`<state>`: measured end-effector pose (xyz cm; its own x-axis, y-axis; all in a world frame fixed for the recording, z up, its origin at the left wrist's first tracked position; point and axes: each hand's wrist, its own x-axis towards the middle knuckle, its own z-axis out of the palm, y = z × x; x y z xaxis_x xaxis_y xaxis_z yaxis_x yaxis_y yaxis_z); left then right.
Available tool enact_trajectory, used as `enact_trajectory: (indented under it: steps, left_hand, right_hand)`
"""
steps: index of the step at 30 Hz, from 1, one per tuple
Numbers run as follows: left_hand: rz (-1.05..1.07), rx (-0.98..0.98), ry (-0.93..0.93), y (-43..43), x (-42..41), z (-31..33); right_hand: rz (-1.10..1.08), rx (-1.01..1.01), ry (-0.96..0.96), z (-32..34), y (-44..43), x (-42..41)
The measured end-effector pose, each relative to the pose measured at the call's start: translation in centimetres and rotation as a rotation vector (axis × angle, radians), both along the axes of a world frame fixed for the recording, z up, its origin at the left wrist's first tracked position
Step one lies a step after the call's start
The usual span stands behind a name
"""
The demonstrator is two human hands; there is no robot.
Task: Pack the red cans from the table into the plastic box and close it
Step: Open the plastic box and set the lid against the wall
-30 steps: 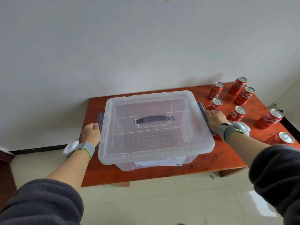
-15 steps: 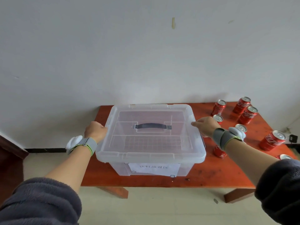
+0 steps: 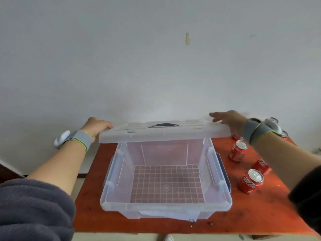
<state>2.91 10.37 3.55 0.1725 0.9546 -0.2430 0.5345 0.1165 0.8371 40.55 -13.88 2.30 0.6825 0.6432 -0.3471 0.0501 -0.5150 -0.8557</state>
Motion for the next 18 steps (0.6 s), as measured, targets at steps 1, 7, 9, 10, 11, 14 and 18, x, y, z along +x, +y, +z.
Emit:
enact_trajectory:
  steps: [1, 7, 9, 10, 11, 14, 18]
  left_hand:
    - [0.003, -0.058, -0.049, 1.5, 0.7, 0.1]
    - [0.066, -0.268, -0.382, 8.9, 4.4, -1.1]
    - [0.082, -0.261, -0.394, 11.4, 6.1, -2.3]
    - [0.096, -0.255, -0.39, 12.4, 6.9, -3.0]
    - [0.107, -0.258, -0.385, 13.5, 7.8, -3.8]
    - [0.12, -0.284, -0.361, 16.0, 9.7, -5.8]
    - [0.121, -0.314, -0.355, 19.2, 11.6, -8.6]
  right_hand:
    - [-0.003, 0.019, 0.055, 0.4, 1.2, 0.9]
    - [-0.191, 0.167, 0.257, -0.1, 8.3, 5.1]
    - [-0.219, 0.155, 0.264, -1.3, 10.8, 6.2]
    - [-0.223, 0.14, 0.268, -2.0, 11.8, 6.6]
    - [-0.23, 0.124, 0.279, -2.9, 13.0, 7.0]
    - [-0.258, 0.071, 0.289, -5.4, 15.8, 7.7]
    - [-0.298, 0.034, 0.317, -8.4, 18.5, 8.4]
